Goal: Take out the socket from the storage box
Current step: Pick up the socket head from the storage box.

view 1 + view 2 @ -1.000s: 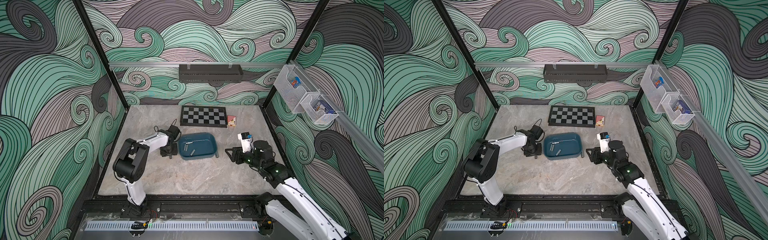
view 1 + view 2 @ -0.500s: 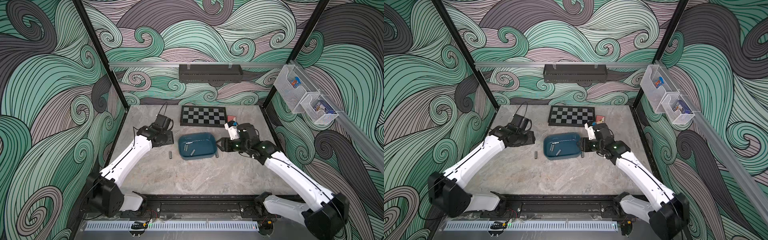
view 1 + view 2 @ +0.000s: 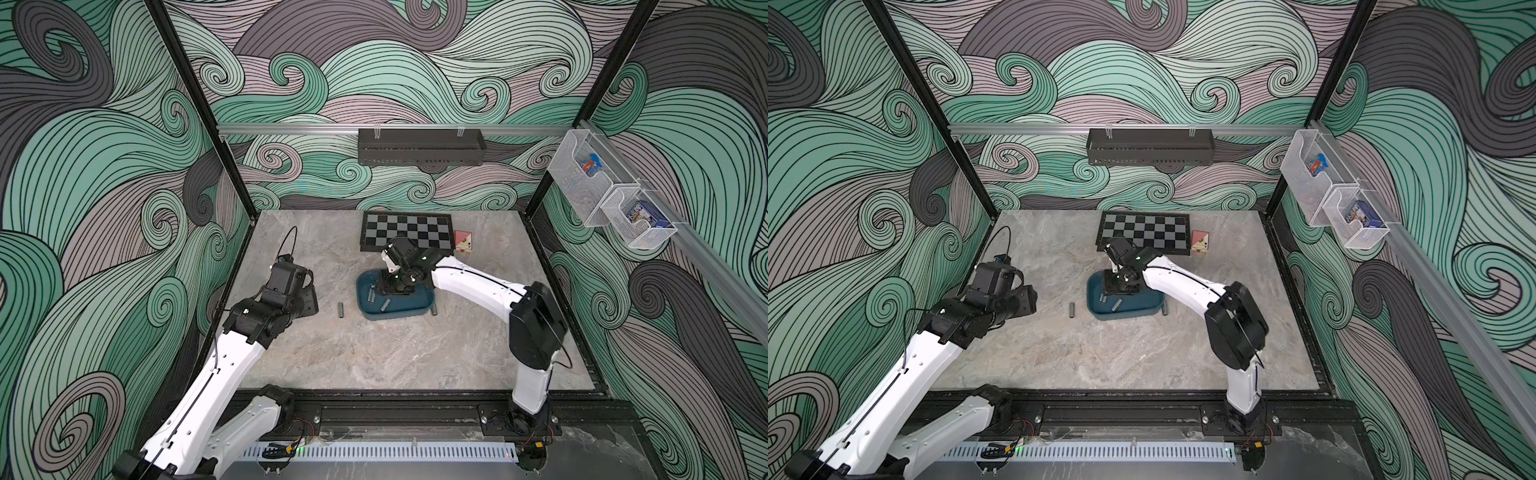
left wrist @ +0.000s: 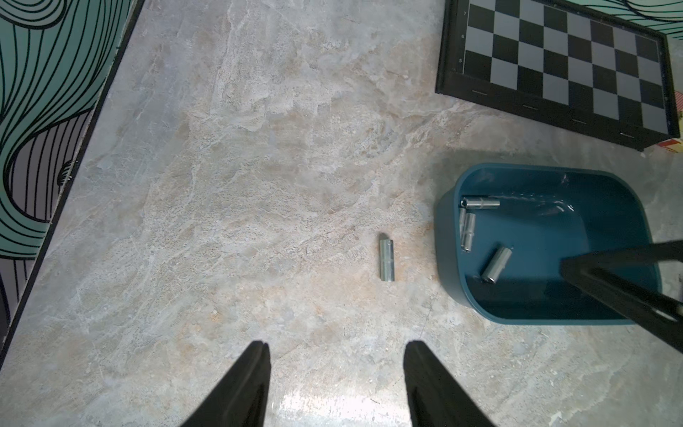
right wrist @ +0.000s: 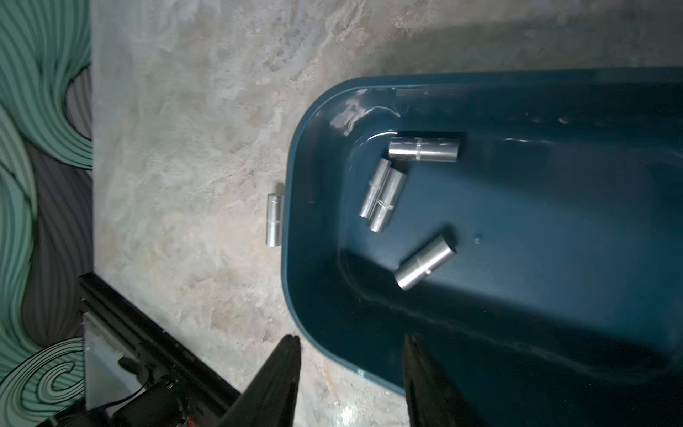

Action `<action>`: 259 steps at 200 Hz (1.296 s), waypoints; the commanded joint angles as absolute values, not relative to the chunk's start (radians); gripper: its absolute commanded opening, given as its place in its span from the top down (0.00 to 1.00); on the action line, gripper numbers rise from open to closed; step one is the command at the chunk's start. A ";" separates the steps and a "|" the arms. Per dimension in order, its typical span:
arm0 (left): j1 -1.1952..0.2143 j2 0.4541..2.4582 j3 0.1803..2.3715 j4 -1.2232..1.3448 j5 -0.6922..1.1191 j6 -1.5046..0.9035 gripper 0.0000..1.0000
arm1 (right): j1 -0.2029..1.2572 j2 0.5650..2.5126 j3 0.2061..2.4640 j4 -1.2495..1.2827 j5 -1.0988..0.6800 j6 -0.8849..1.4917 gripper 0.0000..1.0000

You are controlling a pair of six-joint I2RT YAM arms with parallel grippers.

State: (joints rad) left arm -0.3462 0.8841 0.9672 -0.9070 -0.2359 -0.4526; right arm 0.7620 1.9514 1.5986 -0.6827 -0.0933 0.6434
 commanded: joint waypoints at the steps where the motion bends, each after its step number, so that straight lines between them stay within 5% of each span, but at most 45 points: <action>1: -0.340 0.864 0.963 -0.913 -0.249 -0.427 0.38 | 0.768 2.038 1.680 -0.769 -0.055 0.662 0.52; 113: -0.340 0.851 0.962 -0.894 -0.239 -0.399 0.38 | 0.778 2.290 1.848 -0.803 -0.038 0.656 0.60; 259: -0.341 0.873 0.960 -0.891 -0.218 -0.389 0.38 | 0.742 2.331 1.797 -0.815 0.067 0.610 0.72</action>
State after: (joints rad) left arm -0.3462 0.8623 0.9588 -0.8974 -0.2306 -0.4034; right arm 0.7399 2.2929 1.8259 -0.7849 0.0216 0.6277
